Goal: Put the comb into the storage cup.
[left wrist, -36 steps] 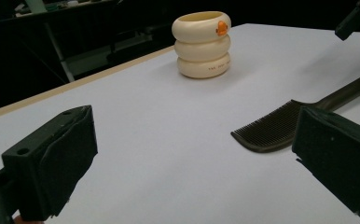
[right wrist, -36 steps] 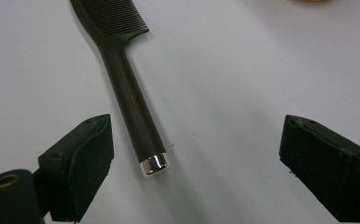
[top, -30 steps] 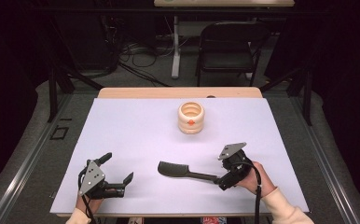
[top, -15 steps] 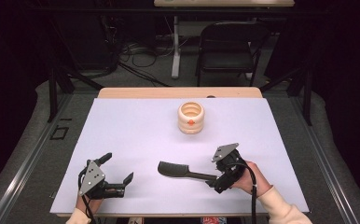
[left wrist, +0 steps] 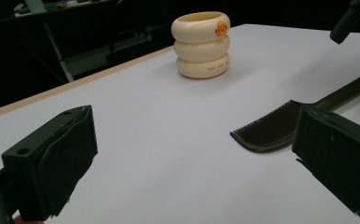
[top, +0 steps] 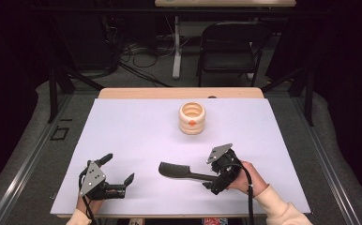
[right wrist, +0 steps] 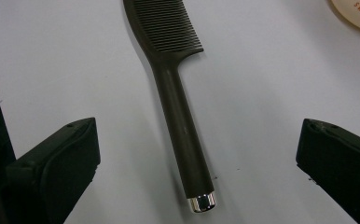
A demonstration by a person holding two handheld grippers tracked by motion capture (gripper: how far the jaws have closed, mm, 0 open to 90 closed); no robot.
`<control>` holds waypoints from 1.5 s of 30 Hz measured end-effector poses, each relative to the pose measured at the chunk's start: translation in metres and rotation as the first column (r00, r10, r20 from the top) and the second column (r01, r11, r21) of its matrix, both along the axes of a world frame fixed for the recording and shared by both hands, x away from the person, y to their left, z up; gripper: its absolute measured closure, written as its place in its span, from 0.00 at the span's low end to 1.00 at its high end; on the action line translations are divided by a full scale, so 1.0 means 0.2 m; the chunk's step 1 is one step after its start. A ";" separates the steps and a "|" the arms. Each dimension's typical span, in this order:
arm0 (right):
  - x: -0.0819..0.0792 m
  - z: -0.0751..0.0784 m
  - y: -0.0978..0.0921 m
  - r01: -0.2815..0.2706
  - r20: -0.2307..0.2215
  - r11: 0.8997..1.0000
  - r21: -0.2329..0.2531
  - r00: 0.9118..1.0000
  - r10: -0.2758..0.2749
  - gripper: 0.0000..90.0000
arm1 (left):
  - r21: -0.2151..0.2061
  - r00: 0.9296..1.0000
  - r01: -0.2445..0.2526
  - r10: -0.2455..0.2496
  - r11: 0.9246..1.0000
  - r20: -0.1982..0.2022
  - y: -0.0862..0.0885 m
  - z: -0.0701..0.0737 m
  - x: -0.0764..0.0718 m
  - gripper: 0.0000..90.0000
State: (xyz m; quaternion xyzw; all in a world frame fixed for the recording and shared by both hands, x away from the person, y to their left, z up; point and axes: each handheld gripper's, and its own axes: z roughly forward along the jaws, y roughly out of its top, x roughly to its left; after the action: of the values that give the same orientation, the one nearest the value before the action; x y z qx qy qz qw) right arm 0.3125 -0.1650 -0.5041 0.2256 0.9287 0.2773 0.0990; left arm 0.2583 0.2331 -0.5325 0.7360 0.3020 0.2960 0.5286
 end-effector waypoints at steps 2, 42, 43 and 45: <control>0.00 0.00 0.01 -0.004 -0.004 1.000 -0.002 1.000 0.004 0.00 | -0.001 1.000 0.000 0.000 1.000 0.000 0.00 0.00 0.00 0.00; 0.06 -0.07 0.32 -0.159 -0.022 0.947 -0.279 0.987 0.160 0.72 | 0.001 1.000 -0.002 0.002 1.000 -0.002 0.00 0.00 0.00 0.00; 0.06 -0.07 0.33 -0.161 -0.025 0.946 -0.280 0.987 0.161 0.72 | 0.000 1.000 -0.003 0.003 1.000 -0.002 0.00 0.00 0.00 0.00; 0.08 -0.08 0.34 -0.169 -0.040 0.940 -0.295 0.986 0.164 0.72 | 0.000 1.000 -0.003 0.003 1.000 -0.002 0.00 0.00 0.00 0.00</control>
State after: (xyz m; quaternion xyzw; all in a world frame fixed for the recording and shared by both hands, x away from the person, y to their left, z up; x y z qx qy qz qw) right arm 0.3275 -0.0964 -0.5205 0.1310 0.9763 0.1399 0.1010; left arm 0.2583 0.2334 -0.5327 0.7360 0.3034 0.2962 0.5278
